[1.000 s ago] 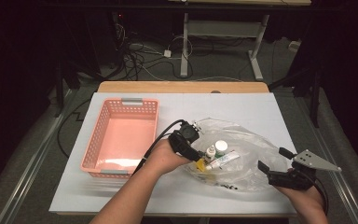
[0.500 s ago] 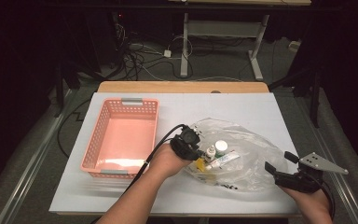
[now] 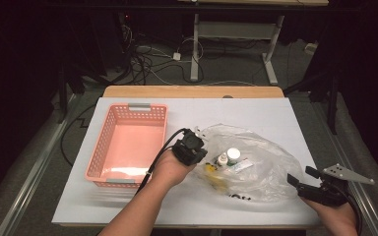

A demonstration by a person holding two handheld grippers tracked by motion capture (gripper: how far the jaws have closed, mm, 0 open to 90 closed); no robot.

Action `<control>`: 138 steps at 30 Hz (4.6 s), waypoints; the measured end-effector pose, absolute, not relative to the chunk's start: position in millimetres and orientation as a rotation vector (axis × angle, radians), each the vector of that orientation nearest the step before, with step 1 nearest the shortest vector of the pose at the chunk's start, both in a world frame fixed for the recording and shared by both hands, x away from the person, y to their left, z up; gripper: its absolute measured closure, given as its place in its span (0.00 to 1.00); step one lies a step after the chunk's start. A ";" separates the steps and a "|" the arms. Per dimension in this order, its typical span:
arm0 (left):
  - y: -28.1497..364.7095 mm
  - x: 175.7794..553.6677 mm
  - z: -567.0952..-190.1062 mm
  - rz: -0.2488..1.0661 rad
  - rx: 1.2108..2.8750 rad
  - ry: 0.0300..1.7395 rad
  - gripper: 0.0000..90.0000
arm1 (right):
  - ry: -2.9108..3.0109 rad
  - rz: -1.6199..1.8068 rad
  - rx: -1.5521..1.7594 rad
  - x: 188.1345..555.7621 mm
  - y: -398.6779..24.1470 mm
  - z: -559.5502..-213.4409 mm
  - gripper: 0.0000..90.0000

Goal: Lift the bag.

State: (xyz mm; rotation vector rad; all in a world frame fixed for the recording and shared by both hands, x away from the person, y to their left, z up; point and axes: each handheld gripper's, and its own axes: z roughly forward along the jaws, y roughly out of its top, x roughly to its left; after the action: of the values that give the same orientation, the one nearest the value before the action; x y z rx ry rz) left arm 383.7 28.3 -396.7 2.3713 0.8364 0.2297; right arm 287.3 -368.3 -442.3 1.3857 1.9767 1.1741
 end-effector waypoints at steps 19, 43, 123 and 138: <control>55.6 382.1 -346.6 0.354 2.259 0.831 0.96 | 1.873 1.309 1.092 302.7 -330.7 -375.8 1.00; 60.3 389.3 -351.6 0.362 2.184 0.877 0.74 | 1.754 1.375 1.021 340.0 -301.4 -352.0 1.00; 52.0 368.2 -304.3 0.665 1.676 0.828 0.97 | 1.567 1.355 0.939 364.0 -320.4 -271.9 1.00; 44.1 373.9 -349.7 0.605 1.749 0.880 0.96 | 1.607 1.309 1.047 372.7 -331.5 -309.5 1.00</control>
State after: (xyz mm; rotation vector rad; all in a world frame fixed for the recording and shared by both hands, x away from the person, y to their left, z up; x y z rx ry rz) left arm 373.9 44.1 -349.7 1.7495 0.8805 0.6046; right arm 372.7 -331.5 -309.5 1.0472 1.6070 1.3088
